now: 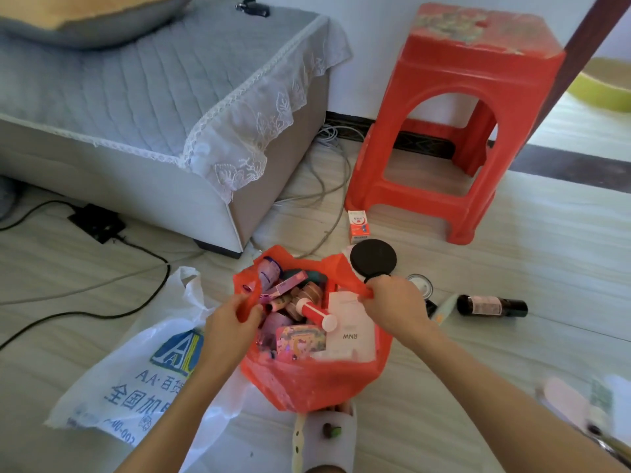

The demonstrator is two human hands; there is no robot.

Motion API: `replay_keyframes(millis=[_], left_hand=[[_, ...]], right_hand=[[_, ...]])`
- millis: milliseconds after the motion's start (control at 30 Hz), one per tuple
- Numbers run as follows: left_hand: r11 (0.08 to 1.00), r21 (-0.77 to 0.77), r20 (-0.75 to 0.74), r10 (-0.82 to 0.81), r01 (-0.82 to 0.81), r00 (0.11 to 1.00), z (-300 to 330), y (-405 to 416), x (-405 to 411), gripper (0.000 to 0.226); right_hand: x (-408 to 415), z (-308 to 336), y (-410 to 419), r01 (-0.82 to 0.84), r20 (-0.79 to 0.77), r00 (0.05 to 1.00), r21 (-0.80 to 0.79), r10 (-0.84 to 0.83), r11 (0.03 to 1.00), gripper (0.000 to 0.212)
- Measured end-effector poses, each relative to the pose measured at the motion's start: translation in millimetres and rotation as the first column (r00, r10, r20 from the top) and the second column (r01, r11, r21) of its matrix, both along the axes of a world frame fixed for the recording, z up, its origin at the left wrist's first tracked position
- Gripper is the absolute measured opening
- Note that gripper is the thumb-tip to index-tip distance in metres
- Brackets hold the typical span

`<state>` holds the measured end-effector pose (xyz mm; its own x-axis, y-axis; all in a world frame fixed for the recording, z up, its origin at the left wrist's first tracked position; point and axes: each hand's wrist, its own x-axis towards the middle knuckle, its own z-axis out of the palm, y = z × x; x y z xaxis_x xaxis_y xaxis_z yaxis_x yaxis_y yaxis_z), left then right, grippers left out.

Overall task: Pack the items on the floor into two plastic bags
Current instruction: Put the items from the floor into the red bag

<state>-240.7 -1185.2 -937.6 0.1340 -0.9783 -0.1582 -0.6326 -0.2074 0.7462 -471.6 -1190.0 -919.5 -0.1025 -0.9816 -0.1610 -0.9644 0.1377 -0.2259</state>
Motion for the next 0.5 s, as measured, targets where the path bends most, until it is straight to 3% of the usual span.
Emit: replay_keyframes(millis=[33, 100, 167, 267, 400, 500], left_hand=[[1.000, -0.003, -0.016, -0.002, 0.002, 1.000, 7.2, -0.4, -1.5, 0.018], [0.999, -0.035, -0.080, 0.006, -0.009, 0.997, 22.7, -6.5, -5.2, 0.012], [0.998, -0.063, -0.149, -0.015, 0.006, 0.989, 40.2, -15.5, -12.9, 0.015], [0.993, -0.105, -0.262, 0.026, -0.055, 0.965, 61.3, -38.3, -17.3, 0.006], [0.986, -0.153, -0.208, 0.029, -0.062, 0.978, 74.0, -57.3, -10.6, 0.010], [0.993, -0.120, -0.200, -0.029, 0.005, 0.979, 70.2, -44.6, -10.4, 0.006]], right_hand=[[-0.9, 6.9, -2.3, 0.095, 0.167, 0.981, 0.015, -0.096, 0.995, 0.021], [1.2, 22.0, -9.1, 0.241, 0.489, 0.838, 0.070, -0.243, 0.968, 0.028], [8.0, 37.7, -16.8, 0.296, 0.653, 0.709, 0.067, -0.266, 0.953, 0.026], [16.1, 60.9, -28.3, 0.320, 0.753, 0.628, -0.019, -0.196, 0.947, 0.023], [6.1, 73.3, -29.7, 0.353, 0.805, 0.576, -0.088, -0.143, 0.931, 0.019], [2.6, 67.3, -15.9, 0.280, 0.765, 0.637, -0.116, -0.094, 0.953, 0.031]])
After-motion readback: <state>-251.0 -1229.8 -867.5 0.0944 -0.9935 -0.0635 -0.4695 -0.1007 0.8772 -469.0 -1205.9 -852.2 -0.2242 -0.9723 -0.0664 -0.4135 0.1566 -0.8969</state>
